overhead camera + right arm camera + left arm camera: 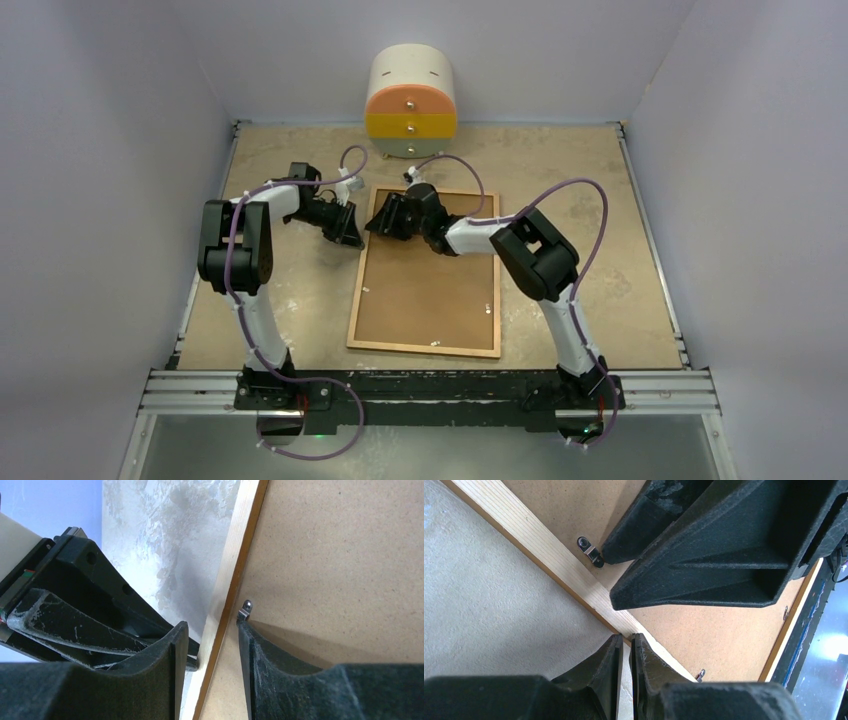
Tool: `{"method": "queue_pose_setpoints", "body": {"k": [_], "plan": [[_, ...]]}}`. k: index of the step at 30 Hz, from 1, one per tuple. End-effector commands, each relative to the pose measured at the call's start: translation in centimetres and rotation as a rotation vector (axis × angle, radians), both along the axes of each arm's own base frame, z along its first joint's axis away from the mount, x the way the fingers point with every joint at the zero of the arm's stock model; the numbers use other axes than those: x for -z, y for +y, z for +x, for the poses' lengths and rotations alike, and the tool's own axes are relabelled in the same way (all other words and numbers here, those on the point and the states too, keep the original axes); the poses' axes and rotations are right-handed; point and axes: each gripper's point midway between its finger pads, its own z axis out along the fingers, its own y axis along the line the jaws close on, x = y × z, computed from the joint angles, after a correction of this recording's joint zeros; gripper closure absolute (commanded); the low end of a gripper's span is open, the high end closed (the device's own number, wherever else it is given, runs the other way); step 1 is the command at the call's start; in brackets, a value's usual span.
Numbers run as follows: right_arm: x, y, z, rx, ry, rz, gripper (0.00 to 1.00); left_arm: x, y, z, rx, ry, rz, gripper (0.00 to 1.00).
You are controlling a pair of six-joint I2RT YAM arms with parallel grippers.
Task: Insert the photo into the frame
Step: Install the photo frame at the center of the board.
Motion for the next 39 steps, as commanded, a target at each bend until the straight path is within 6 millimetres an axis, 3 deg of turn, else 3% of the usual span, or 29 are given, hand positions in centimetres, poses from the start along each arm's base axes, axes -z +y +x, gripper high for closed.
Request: {"method": "queue_pose_setpoints", "body": {"k": [1,11,16,21,32,39], "plan": [[1.8,-0.2,0.7,0.01,0.006,-0.056,0.55,0.8,0.0,-0.7,0.017,0.013,0.004,0.86],[1.6,0.4,0.8,0.02,0.027,-0.014,0.56,0.8,0.0,-0.6,0.019,0.01,0.005,0.86],[1.4,-1.0,-0.8,0.026,0.064,-0.016,0.57,0.8,0.1,-0.7,0.024,0.009,0.008,0.86],[1.6,-1.5,-0.8,0.03,0.048,-0.032,0.57,0.8,0.0,-0.7,0.022,0.013,0.003,0.86],[2.1,-0.1,0.5,0.026,0.048,-0.016,0.56,0.9,0.0,-0.6,0.018,0.016,0.0,0.86],[3.3,0.4,0.0,0.008,0.095,-0.003,0.56,0.9,0.0,-0.6,0.021,0.014,0.001,0.86]]}}
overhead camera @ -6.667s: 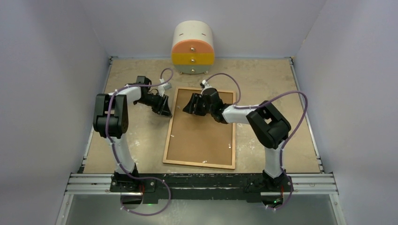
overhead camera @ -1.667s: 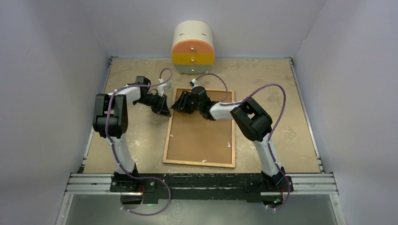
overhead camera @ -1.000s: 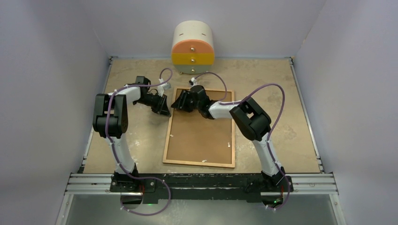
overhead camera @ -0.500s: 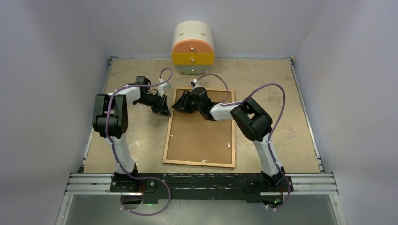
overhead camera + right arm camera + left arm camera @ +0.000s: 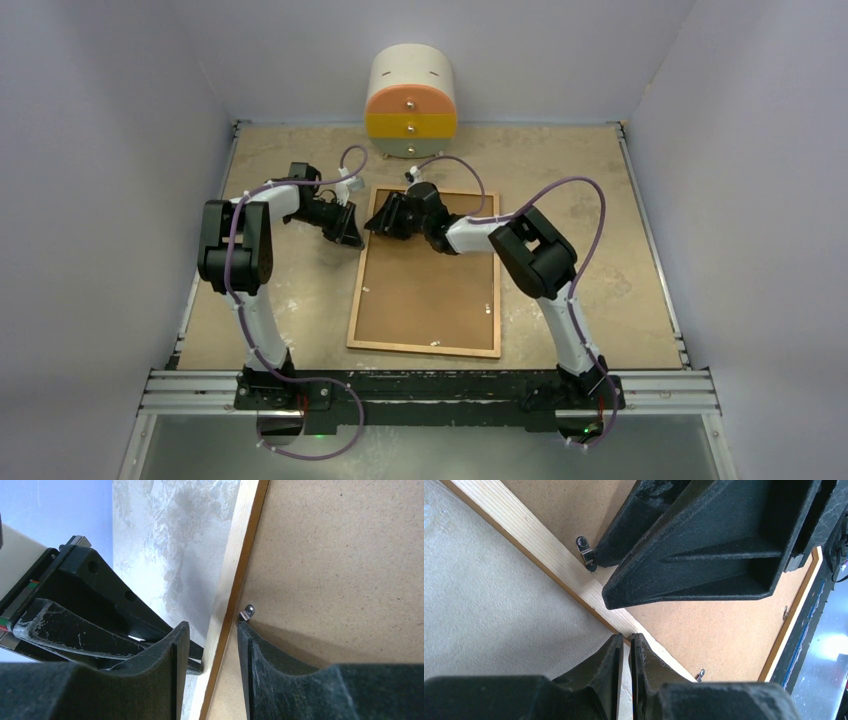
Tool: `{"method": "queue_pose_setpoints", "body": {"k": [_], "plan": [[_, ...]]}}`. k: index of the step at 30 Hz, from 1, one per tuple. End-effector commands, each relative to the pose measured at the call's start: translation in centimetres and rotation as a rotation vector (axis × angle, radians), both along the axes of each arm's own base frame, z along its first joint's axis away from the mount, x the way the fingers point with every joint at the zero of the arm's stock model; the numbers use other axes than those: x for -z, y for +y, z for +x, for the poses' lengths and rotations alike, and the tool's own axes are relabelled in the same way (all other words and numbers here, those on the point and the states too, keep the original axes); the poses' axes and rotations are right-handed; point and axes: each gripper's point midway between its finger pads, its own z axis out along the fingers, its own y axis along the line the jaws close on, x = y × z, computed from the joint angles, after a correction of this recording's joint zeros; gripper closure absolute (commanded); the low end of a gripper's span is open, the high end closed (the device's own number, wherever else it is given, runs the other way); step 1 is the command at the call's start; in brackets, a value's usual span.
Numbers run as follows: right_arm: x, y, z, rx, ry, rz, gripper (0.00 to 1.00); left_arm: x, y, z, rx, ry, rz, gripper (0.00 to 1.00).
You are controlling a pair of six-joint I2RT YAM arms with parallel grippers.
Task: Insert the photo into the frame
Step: Install the photo frame at the center of the board, then adjust the photo frame at the center of the board.
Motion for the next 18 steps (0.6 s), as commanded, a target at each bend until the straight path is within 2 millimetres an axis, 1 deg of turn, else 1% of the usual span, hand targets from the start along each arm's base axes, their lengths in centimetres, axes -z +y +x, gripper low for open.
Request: {"method": "queue_pose_setpoints", "body": {"k": [1,3,5,9,14,16,18], "plan": [[3.4,-0.2,-0.4,0.006,0.079,-0.046,0.56,1.0,0.0,-0.6,0.021,0.013,0.005,0.86],[3.5,-0.1,-0.2,0.009,0.083,-0.041,0.56,1.0,0.0,-0.6,0.021,0.014,0.004,0.86],[3.2,0.1,0.4,0.026,0.066,-0.034,0.56,1.0,0.0,-0.7,0.02,0.015,0.001,0.86],[3.5,0.4,0.2,0.05,0.088,-0.013,0.56,1.0,-0.1,-0.7,0.021,0.016,-0.004,0.86],[3.6,-0.1,0.3,0.088,0.087,-0.015,0.56,0.9,-0.1,-0.7,0.023,0.014,-0.002,0.86],[3.1,0.0,0.1,0.077,0.089,-0.009,0.56,0.8,0.0,-0.7,0.026,0.01,0.0,0.86],[1.7,0.1,-0.4,0.054,0.085,0.008,0.56,0.6,0.0,-0.8,0.03,0.009,0.002,0.86]]}}
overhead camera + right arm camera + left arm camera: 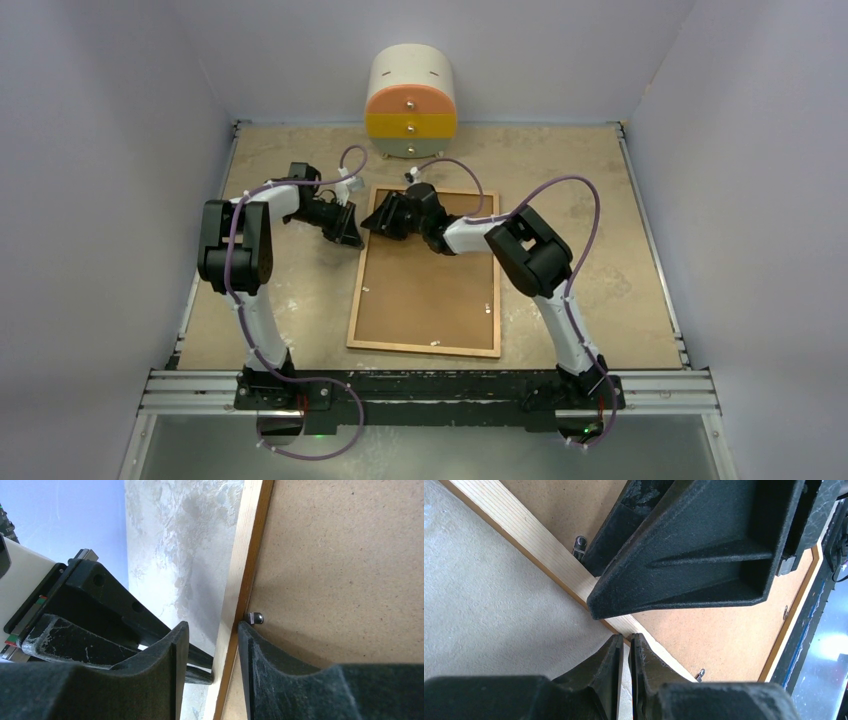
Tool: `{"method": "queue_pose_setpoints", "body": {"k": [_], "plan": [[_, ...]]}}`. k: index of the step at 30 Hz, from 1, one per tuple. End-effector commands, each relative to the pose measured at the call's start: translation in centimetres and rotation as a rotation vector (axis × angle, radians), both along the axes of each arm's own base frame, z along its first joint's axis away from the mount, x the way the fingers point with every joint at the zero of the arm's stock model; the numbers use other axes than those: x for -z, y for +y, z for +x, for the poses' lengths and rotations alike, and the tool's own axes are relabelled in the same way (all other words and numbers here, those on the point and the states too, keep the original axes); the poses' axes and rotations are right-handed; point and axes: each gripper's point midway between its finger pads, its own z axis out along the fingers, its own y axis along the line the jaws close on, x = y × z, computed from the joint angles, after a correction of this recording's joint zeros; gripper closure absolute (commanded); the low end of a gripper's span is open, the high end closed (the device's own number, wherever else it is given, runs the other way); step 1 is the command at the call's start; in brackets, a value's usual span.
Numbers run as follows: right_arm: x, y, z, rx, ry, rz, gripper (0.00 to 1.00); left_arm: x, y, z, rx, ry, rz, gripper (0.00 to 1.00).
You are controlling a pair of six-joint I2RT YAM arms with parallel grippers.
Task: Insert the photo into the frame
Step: Adjust the photo frame at the center of the board.
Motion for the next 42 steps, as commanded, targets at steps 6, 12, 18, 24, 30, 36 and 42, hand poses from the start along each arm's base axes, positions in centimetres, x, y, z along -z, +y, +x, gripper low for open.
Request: {"method": "queue_pose_setpoints", "body": {"k": [6,12,18,24,30,36,42], "plan": [[-5.7,-2.9,-1.3,0.002,-0.065,0.013,0.42,-1.0,1.2,-0.5,0.029,-0.008,0.014,0.87],[-7.9,-11.7,-1.4,0.123,-0.112,-0.139,0.17,-1.7,2.5,-1.6,0.081,-0.058,0.059,0.82],[-5.8,-26.3,0.3,0.446,-0.053,-0.39,0.08,0.1,3.3,-5.0,0.191,-0.14,0.205,0.78],[-2.7,-32.6,1.5,0.56,0.034,-0.528,0.04,2.0,3.6,-8.2,0.282,-0.143,0.3,0.78],[-0.3,-31.1,2.9,0.5,0.087,-0.508,0.03,2.5,2.7,-11.1,0.371,-0.146,0.319,0.78],[-0.2,-26.4,5.2,0.385,0.06,-0.426,0.06,1.4,-0.4,-13.5,0.484,-0.179,0.251,0.77],[-1.6,-16.1,5.6,0.171,-0.004,-0.406,0.07,0.9,-4.2,-14.0,0.577,-0.218,0.253,0.76]]}}
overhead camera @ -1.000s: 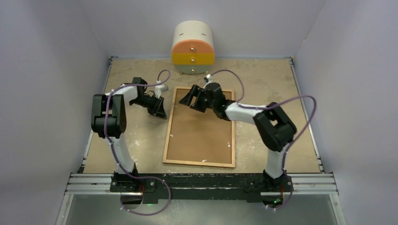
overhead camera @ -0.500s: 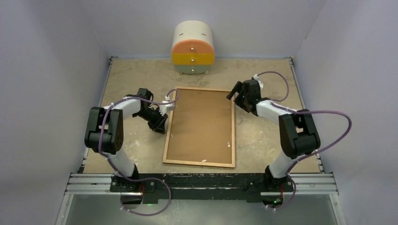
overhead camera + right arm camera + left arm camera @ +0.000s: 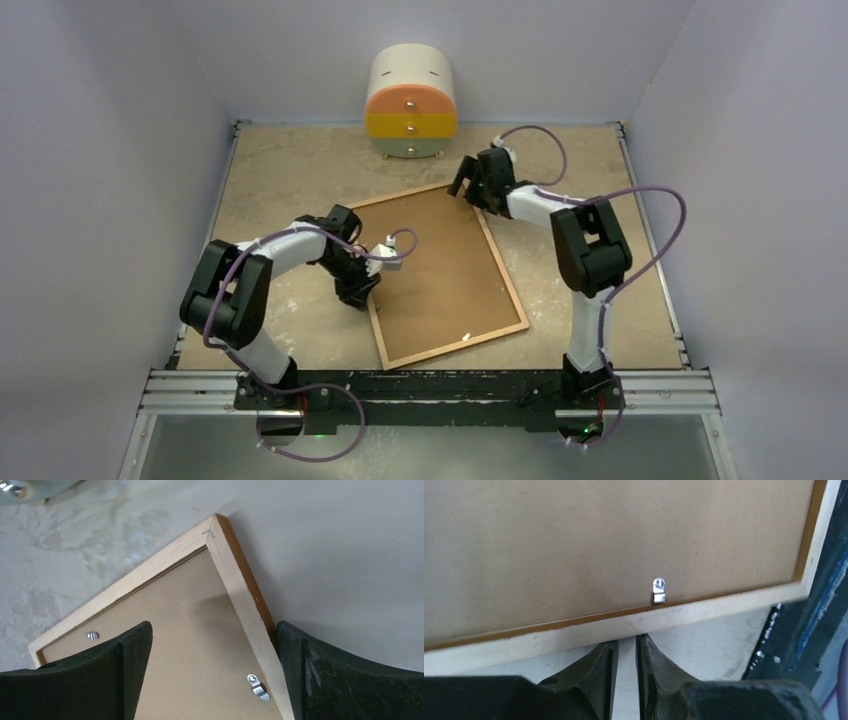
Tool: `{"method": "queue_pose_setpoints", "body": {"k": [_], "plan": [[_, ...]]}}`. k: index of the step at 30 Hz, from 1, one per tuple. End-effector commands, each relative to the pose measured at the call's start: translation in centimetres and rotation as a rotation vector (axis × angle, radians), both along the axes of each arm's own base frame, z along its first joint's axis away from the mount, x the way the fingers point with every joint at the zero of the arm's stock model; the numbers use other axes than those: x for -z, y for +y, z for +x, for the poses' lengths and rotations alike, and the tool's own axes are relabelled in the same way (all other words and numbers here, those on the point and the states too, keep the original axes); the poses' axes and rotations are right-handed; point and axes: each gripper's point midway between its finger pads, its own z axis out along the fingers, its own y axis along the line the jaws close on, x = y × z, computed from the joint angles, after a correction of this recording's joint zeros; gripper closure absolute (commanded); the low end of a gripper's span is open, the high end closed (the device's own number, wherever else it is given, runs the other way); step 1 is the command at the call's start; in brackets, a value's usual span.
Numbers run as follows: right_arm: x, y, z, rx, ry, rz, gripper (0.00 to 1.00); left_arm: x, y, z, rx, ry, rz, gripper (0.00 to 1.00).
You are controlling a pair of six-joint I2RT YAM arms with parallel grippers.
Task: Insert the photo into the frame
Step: Adjust the photo frame at the center of the board.
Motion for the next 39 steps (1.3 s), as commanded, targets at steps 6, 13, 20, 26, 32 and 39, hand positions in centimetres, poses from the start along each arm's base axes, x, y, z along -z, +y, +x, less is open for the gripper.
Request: {"method": "queue_pose_setpoints", "body": {"k": [6,13,20,26,32,39], "plan": [[-2.5,19.2,-3.8,-0.457,0.005,0.156,0.08,-2.7,-5.1,0.6,0.093,-0.057,-0.085,0.63],[-5.0,23.1,-3.5,-0.624,-0.033,0.138,0.04,-5.7,-5.2,1.3,0.077,-0.094,-0.105,0.43],[-9.7,14.9,-4.1,-0.444,-0.104,-0.074,0.01,-11.8,-1.4,3.5,0.062,-0.148,-0.166,0.34],[-8.9,6.6,-11.1,-0.244,0.039,-0.085,0.01,-12.9,7.1,11.4,-0.187,-0.264,-0.073,0.35],[-9.0,1.7,-20.7,-0.212,0.138,-0.005,0.01,-8.9,16.2,16.5,-0.461,-0.242,0.063,0.43],[-6.5,-1.5,-28.1,-0.185,0.266,0.038,0.01,-4.4,17.6,15.2,-0.5,-0.162,0.09,0.46]]}}
